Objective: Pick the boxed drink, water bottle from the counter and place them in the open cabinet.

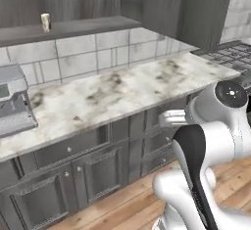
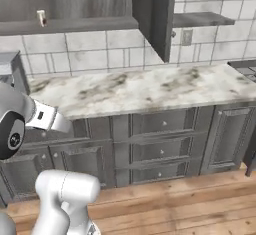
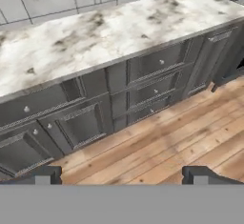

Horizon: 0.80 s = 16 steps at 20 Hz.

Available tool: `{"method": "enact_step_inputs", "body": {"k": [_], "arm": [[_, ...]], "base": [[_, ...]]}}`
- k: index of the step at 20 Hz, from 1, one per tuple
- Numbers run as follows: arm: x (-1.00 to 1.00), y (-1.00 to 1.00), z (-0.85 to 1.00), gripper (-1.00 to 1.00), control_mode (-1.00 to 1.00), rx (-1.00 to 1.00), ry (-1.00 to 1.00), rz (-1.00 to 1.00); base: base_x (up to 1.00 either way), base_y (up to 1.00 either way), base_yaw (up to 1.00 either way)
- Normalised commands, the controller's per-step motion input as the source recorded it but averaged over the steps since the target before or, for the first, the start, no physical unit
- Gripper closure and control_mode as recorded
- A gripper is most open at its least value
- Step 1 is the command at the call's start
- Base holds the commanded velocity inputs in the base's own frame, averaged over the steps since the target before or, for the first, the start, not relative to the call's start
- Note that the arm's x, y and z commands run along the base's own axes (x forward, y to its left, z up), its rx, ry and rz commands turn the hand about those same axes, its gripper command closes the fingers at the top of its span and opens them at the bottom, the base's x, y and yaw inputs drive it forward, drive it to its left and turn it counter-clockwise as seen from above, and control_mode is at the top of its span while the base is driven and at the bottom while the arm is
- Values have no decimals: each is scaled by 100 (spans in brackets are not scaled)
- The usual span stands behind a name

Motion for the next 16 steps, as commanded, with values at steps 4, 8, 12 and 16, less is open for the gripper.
{"method": "enact_step_inputs", "body": {"k": [4, 8, 12, 16], "arm": [[0, 0, 0, -100, 100, 0, 0, 0], [0, 0, 0, -100, 100, 0, 0, 0], [0, 0, 0, -100, 100, 0, 0, 0], [0, 0, 0, -100, 100, 0, 0, 0]], "base": [[0, 16, -91], [0, 16, -91], [0, 15, -91], [0, 14, -93]]}}
